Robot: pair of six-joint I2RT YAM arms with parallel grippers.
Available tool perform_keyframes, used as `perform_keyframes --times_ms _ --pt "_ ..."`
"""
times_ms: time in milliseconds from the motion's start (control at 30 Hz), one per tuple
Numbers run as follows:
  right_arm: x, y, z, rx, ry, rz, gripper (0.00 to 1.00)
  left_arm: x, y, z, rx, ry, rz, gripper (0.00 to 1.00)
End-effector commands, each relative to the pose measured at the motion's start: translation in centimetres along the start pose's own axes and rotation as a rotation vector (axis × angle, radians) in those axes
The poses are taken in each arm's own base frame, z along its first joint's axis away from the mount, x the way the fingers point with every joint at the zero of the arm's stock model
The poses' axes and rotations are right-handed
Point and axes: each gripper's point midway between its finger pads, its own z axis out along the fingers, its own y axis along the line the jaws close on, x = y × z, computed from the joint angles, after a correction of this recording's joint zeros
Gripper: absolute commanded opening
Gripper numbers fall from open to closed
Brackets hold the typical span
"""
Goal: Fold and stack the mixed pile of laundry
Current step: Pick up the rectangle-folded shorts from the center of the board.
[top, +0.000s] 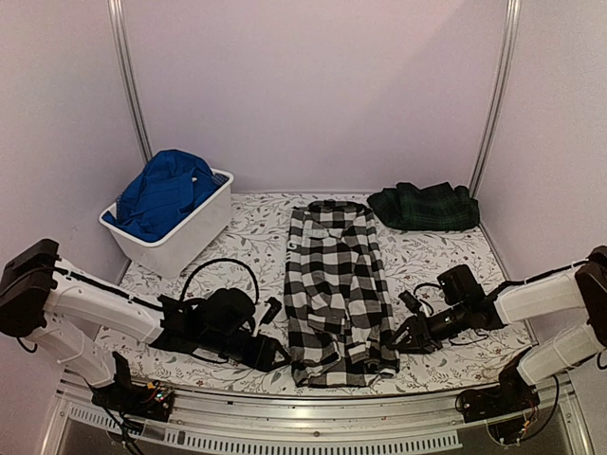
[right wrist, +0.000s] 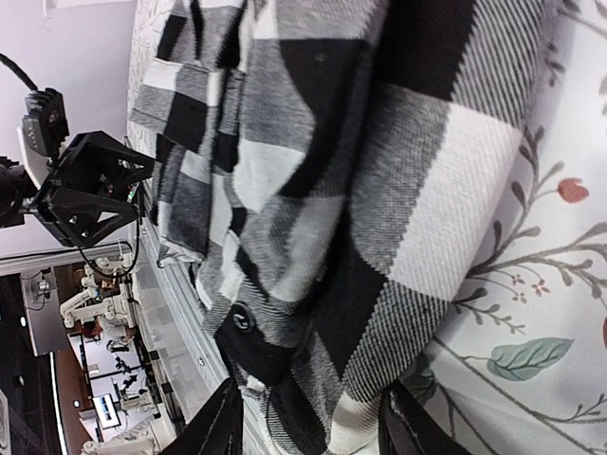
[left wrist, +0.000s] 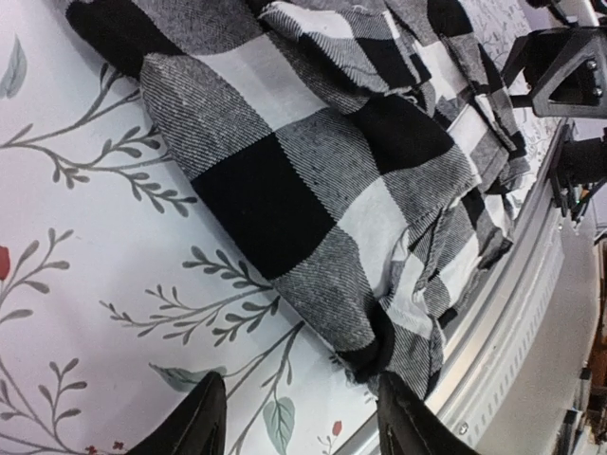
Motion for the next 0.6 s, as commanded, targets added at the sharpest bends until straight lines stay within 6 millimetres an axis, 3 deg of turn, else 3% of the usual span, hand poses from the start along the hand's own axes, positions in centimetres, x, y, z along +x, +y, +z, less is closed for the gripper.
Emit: perform_keyframes --times_ms 0,233,367,500,567 --pt "1.3 -1.9 1.2 0.002 0.047 0.056 0.45 -1.3 -1.7 0.6 0.108 -0.035 -0.1 0.54" --pt "1.4 -1.2 2.1 -0.029 0.076 0.049 0.34 -1.0 -2.5 2.3 0.184 -0.007 -0.116 0.49" --pt "1.6 -0.3 2.4 -0.05 0.096 0.032 0.24 -0.4 -3.0 3.2 0.214 0.033 -0.105 0.29" --pt "2.2 1.0 2.7 -0.07 0.119 0.002 0.14 -1.0 -3.6 1.9 0.223 0.0 -0.062 0.03" --pt "2.0 1.8 2.5 -0.071 0.108 -0.008 0.09 -1.7 -4.1 1.0 0.23 -0.023 -0.033 0.0"
